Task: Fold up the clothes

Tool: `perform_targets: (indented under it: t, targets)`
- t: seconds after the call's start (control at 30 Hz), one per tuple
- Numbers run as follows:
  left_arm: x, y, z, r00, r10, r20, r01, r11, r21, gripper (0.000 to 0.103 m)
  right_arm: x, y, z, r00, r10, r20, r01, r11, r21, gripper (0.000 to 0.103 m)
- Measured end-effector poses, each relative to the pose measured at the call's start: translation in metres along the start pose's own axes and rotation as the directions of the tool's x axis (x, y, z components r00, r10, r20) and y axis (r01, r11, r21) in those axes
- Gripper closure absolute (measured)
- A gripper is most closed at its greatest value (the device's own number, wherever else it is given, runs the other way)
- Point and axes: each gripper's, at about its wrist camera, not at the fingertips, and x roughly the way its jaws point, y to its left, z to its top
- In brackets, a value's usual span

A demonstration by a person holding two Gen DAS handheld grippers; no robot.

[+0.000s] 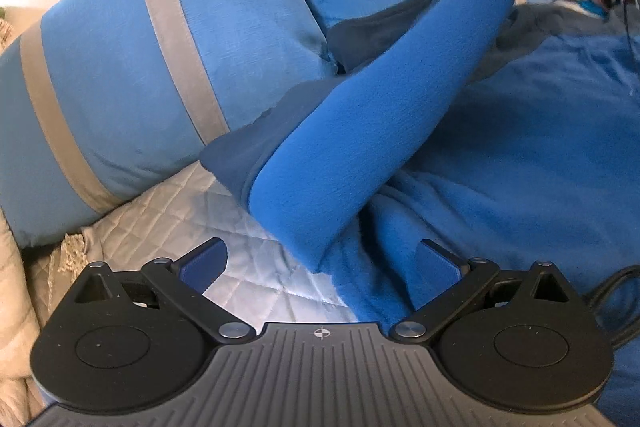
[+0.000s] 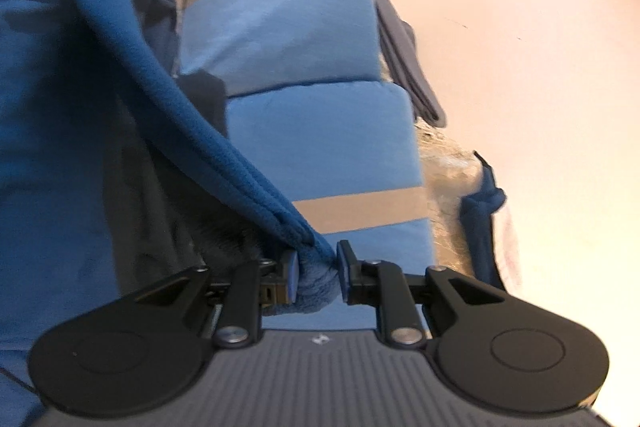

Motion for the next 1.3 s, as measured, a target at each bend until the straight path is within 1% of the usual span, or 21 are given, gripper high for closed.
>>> perform_targets:
  t: [0.1, 0.17, 0.27, 0.33, 0.43, 0.47, 0.53, 0.57, 0.63, 0.67, 0.7, 0.8, 0.87, 0.97, 1.03, 1.1, 1.17, 1.27, 1.3]
  targets:
    - [0.006, -0.002, -0.005, 0.999, 0.036, -0.014, -0.035, 0.998, 0.061, 0.001, 0.007, -0.006, -0.004, 0.998, -0.05, -0.031, 0.051, 0.999, 0.011, 0.074]
    - [0.007, -0.001, -0.011, 0.998, 0.055, -0.017, -0.053, 0.994, 0.093, 0.001, 0.014, -0.011, -0.008, 0.993, -0.09, -0.071, 0.092, 0.995, 0.026, 0.073]
    - [0.009, 0.003, -0.024, 0.996, 0.082, -0.033, -0.078, 0.99, 0.12, 0.001, 0.02, -0.021, -0.015, 0.987, -0.11, -0.113, 0.118, 0.991, 0.063, 0.072]
    - [0.008, 0.007, -0.029, 0.996, 0.077, -0.039, -0.072, 0.991, 0.111, 0.001, 0.023, -0.026, -0.019, 0.985, -0.119, -0.122, 0.128, 0.99, 0.066, 0.071]
    - [0.0, 0.009, -0.021, 0.997, 0.064, -0.048, -0.062, 0.997, 0.048, 0.003, 0.021, -0.028, -0.02, 0.986, -0.114, -0.122, 0.122, 0.991, 0.061, 0.07]
    - [-0.005, 0.006, -0.016, 0.998, 0.051, -0.031, -0.049, 0.998, 0.047, 0.003, 0.02, -0.03, -0.019, 0.985, -0.12, -0.12, 0.128, 0.99, 0.062, 0.07]
    - [-0.015, -0.004, -0.008, 1.0, 0.019, 0.019, -0.02, 0.997, 0.071, 0.003, 0.017, -0.033, -0.018, 0.984, -0.132, -0.117, 0.14, 0.988, 0.063, 0.07]
    - [-0.018, -0.009, -0.004, 0.999, 0.013, 0.04, -0.017, 0.995, 0.094, 0.003, 0.016, -0.035, -0.017, 0.984, -0.134, -0.115, 0.142, 0.988, 0.067, 0.07]
    - [-0.016, -0.023, 0.003, 0.998, 0.039, 0.058, -0.047, 0.987, 0.156, 0.003, 0.016, -0.041, -0.016, 0.984, -0.138, -0.116, 0.148, 0.986, 0.077, 0.07]
    - [-0.012, -0.03, 0.006, 0.997, 0.056, 0.059, -0.067, 0.98, 0.186, 0.005, 0.016, -0.043, -0.015, 0.983, -0.14, -0.118, 0.151, 0.985, 0.084, 0.07]
    - [-0.007, -0.035, 0.008, 0.996, 0.068, 0.056, -0.078, 0.975, 0.207, 0.011, 0.016, -0.046, -0.015, 0.983, -0.142, -0.12, 0.153, 0.984, 0.09, 0.07]
    - [0.005, -0.045, 0.012, 0.994, 0.101, 0.052, -0.111, 0.96, 0.258, 0.011, 0.015, -0.05, -0.014, 0.982, -0.144, -0.125, 0.157, 0.982, 0.109, 0.07]
    - [0.009, -0.05, 0.012, 0.988, 0.14, 0.063, -0.153, 0.943, 0.296, 0.011, 0.013, -0.05, -0.015, 0.982, -0.142, -0.127, 0.157, 0.98, 0.118, 0.07]
    - [0.012, -0.05, 0.008, 0.977, 0.207, 0.055, -0.214, 0.91, 0.355, 0.011, 0.009, -0.048, -0.018, 0.982, -0.14, -0.124, 0.155, 0.98, 0.124, 0.07]
    - [0.009, -0.044, 0.002, 0.971, 0.228, 0.068, -0.237, 0.898, 0.371, 0.011, 0.007, -0.047, -0.02, 0.984, -0.134, -0.121, 0.149, 0.981, 0.127, 0.07]
    - [0.003, -0.037, -0.003, 0.965, 0.248, 0.087, -0.263, 0.891, 0.369, 0.011, 0.006, -0.045, -0.023, 0.985, -0.126, -0.117, 0.14, 0.982, 0.128, 0.069]
    - [-0.002, -0.03, -0.004, 0.963, 0.252, 0.092, -0.268, 0.898, 0.347, 0.011, 0.003, -0.042, -0.025, 0.987, -0.117, -0.11, 0.13, 0.983, 0.126, 0.069]
    - [-0.009, -0.022, -0.004, 0.97, 0.236, 0.063, -0.244, 0.927, 0.283, 0.011, 0.0, -0.036, -0.028, 0.99, -0.098, -0.1, 0.11, 0.986, 0.127, 0.069]
    - [-0.01, -0.023, -0.004, 0.972, 0.228, 0.061, -0.236, 0.931, 0.277, 0.011, -0.001, -0.035, -0.028, 0.991, -0.093, -0.097, 0.105, 0.986, 0.128, 0.069]
